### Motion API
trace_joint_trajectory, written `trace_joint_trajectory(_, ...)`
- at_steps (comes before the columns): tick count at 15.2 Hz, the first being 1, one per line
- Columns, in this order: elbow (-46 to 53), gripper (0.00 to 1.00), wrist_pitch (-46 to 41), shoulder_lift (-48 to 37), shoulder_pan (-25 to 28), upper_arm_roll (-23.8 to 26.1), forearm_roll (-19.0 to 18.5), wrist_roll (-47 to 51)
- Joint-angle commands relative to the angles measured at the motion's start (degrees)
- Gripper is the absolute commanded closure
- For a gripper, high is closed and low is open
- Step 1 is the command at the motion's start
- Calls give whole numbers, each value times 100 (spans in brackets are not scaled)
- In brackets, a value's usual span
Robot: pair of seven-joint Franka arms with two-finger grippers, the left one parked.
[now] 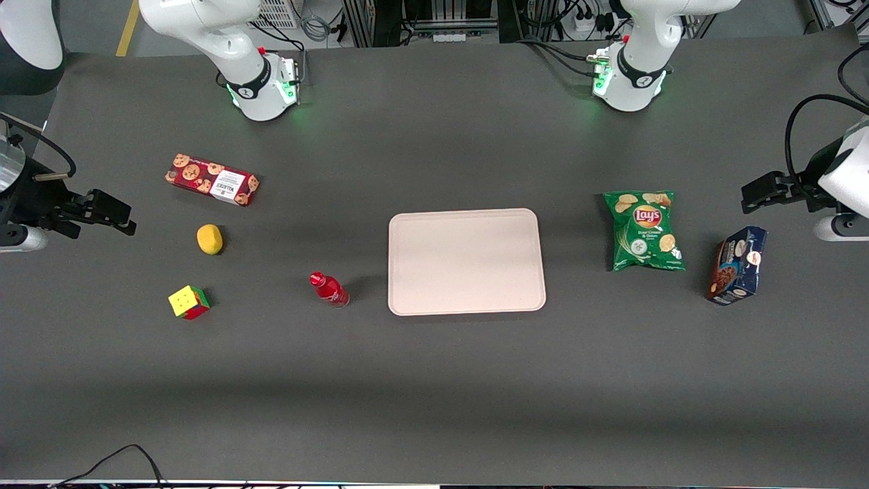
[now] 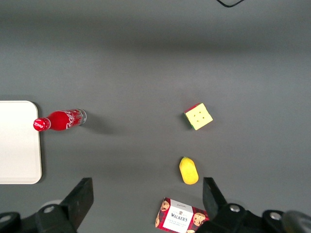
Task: Place coke bottle on tray
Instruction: 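Move the open right gripper over the red Coca-Cola bottle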
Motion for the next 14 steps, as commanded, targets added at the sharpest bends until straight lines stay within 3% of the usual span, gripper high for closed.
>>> trace_joint_trajectory(1,52,0,-87,-34,28,-17,36,-91)
trace_joint_trajectory(7,236,0,-87,45,98,96,44,-47)
trace_joint_trajectory(14,569,0,105,914,133,1089,106,1244)
